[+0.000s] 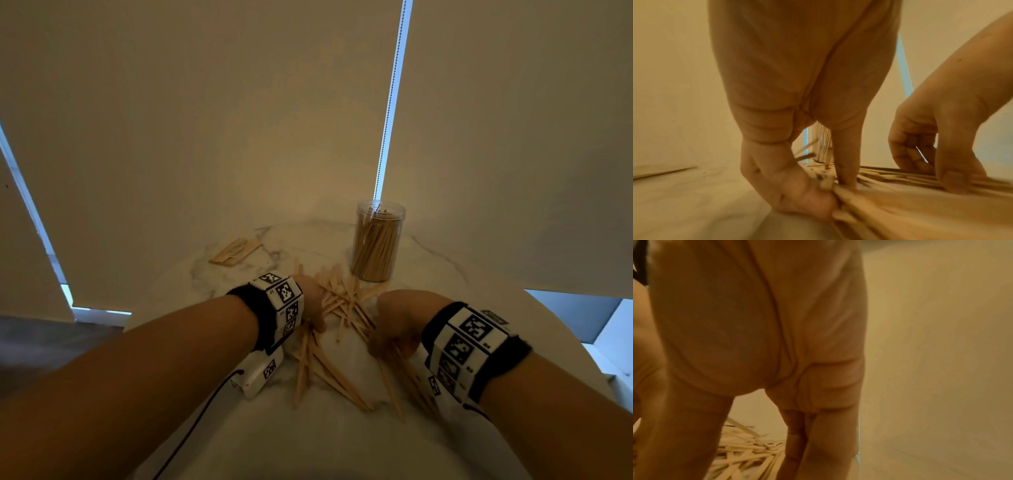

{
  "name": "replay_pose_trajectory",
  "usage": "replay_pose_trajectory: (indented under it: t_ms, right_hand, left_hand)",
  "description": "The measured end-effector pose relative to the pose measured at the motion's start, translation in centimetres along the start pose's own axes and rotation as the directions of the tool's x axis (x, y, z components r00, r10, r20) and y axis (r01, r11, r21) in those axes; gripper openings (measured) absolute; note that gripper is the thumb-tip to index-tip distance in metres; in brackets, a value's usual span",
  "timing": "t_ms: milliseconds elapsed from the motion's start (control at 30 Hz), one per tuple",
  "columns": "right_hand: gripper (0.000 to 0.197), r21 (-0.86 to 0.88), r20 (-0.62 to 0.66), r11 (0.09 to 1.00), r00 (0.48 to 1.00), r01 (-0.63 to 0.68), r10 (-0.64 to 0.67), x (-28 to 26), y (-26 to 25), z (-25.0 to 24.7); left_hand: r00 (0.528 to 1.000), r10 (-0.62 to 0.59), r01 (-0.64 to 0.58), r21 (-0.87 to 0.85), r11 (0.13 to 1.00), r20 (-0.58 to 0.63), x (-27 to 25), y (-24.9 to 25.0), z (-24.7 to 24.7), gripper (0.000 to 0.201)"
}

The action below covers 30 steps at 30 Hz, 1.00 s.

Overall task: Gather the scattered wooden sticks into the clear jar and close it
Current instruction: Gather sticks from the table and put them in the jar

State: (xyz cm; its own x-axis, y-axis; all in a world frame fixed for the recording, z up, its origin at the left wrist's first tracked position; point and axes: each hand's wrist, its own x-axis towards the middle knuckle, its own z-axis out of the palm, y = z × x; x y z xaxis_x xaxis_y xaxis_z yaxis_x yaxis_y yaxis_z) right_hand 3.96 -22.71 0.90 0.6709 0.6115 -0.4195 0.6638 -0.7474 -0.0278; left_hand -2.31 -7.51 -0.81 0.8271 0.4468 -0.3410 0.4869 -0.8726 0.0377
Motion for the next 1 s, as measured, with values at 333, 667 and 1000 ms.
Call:
replay_pose_trajectory:
  t_ms: [333,667,1000]
  right_hand:
    - [0.031,-0.226,-0.063,0.974,0.998,-0.035,0.021,0.5,-0.6,0.1]
    - [0.02,-0.22,-0.086,0.974,0.996,-0.057,0.039,1.7,-0.2,0.2]
    - [0.038,-0.002,-0.165,1.0,0.986,0.022,-0.022,2.5,0.2,-1.2]
  left_hand:
    - [0.999,-0.022,0.023,0.026,0.999,-0.03,1.0,-0.5,0.2,0.043]
    - [1.0,-0.023,0.022,-0.033,0.999,-0.022,1.5,-2.0,-0.5,0.036]
    - [0.985,-0.151,0.04,-0.757,0.652,-0.078,3.7,-3.2,-0.4,0.026]
